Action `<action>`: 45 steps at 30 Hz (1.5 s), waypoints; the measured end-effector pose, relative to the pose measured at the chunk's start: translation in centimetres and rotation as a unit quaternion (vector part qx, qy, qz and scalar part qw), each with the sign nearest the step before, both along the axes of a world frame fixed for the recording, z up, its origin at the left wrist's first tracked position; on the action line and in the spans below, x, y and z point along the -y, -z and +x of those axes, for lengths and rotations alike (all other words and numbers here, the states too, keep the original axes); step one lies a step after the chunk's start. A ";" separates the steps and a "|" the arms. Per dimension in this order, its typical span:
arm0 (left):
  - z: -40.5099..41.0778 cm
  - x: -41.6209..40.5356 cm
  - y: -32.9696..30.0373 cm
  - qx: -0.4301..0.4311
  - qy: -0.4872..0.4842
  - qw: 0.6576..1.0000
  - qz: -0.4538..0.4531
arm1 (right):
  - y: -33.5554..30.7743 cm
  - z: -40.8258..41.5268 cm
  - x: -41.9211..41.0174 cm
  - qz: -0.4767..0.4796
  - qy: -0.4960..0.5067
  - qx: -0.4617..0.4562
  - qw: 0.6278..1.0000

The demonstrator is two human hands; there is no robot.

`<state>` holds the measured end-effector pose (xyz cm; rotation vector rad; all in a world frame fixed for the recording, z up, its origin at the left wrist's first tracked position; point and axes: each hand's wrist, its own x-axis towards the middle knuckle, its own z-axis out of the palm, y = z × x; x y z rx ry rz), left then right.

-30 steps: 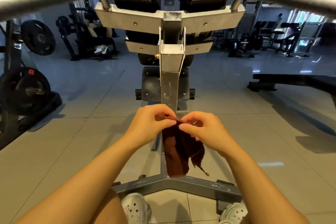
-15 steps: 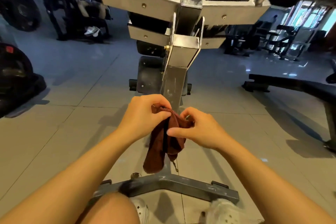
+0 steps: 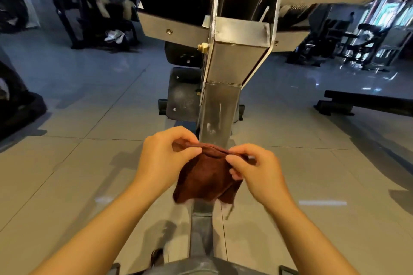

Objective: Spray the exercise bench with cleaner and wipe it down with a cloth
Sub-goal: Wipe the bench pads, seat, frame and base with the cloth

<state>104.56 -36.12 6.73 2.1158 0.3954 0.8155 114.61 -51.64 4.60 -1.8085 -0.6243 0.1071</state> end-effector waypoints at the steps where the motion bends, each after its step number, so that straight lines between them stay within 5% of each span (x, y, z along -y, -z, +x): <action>1: 1.3 -0.3 0.0 0.029 -0.005 1.000 0.004 | -0.2 1.2 -0.7 0.026 0.015 0.046 0.998; 7: 9.5 -3.3 -0.5 0.229 -0.061 0.970 -0.052 | -2.0 7.0 -6.7 0.160 0.099 0.295 0.937; 12: 12.2 -5.6 1.6 0.265 -0.028 0.962 -0.056 | 3.1 10.2 -9.3 0.059 0.090 0.613 0.783; 14: 12.3 -6.0 2.6 0.284 -0.026 0.958 -0.019 | 4.3 11.1 -9.9 0.006 0.097 0.640 0.762; 18: 11.7 -5.4 6.0 0.296 -0.041 0.949 -0.097 | 4.9 12.5 -11.4 -0.066 0.180 0.645 0.740; 24: 10.7 -4.0 10.3 0.161 -0.021 0.970 -0.181 | 9.4 12.3 -11.9 -0.099 0.209 0.592 0.772; 30: 9.5 -3.6 11.9 0.062 0.029 0.990 -0.120 | 17.9 10.0 -8.3 -0.225 0.132 0.565 0.783; 39: 8.7 -1.3 12.1 0.082 0.109 0.946 -0.295 | 4.8 10.6 -10.4 -0.117 0.179 0.594 0.776; 45: 8.2 -2.1 12.6 0.019 0.154 0.940 -0.303 | 12.9 9.5 -10.1 -0.196 0.179 0.518 0.813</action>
